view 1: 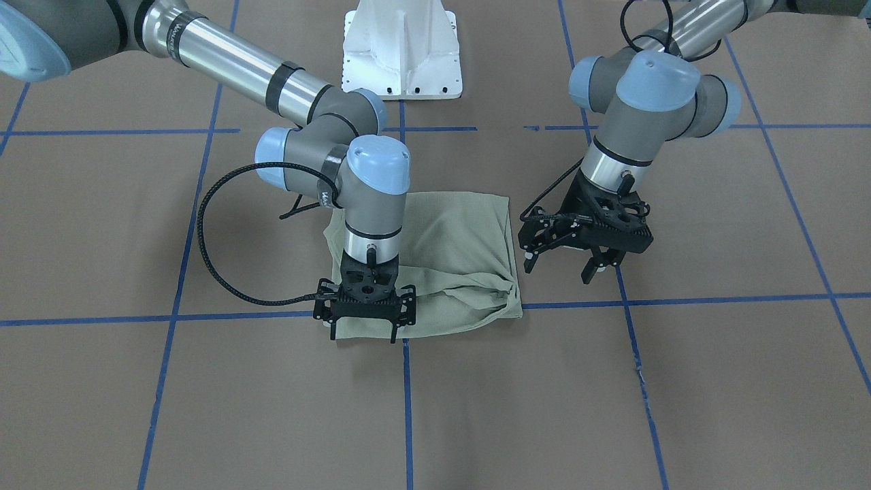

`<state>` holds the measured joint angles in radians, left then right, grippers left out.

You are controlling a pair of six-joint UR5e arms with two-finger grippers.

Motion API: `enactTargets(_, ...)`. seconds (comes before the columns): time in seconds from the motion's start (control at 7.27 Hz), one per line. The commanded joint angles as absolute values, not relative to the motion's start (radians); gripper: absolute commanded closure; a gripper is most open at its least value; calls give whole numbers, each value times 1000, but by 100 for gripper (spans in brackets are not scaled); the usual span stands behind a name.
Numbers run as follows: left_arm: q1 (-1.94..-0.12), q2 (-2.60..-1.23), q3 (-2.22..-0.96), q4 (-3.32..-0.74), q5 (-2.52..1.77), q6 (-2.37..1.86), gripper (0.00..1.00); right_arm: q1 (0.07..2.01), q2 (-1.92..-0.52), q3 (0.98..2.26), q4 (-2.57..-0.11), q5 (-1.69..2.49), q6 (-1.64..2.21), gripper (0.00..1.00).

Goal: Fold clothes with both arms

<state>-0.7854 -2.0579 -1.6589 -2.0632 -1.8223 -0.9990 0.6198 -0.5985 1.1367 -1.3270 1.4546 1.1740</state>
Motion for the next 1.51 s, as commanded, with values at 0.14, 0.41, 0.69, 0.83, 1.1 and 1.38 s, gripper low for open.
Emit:
enactTargets(0.14, -785, -2043, -1677, -2063, -1822, -1000, 0, 593, -577, 1205, -1362, 1546, 1340, 0)
enactTargets(0.41, -785, -2043, -1675, -2063, -1822, -1000, 0, 565, -621, 1291, -1446, 1537, 1512, 4)
enactTargets(0.69, -785, -2043, -1675, -2063, -1822, -1003, 0, 526, -681, 1365, -1490, 1487, 1561, 33)
enactTargets(0.83, -785, -2043, -1675, -2063, -1822, -1008, 0, 511, -696, 1390, -1489, 1468, 1578, 46)
enactTargets(1.1, -785, -2043, -1675, -2063, -1821, -1008, 0, 505, -696, 1390, -1488, 1468, 1585, 46)
enactTargets(1.38, -784, -2043, -1677, -2063, -1822, -1008, 0, 500, -698, 1390, -1486, 1468, 1585, 48)
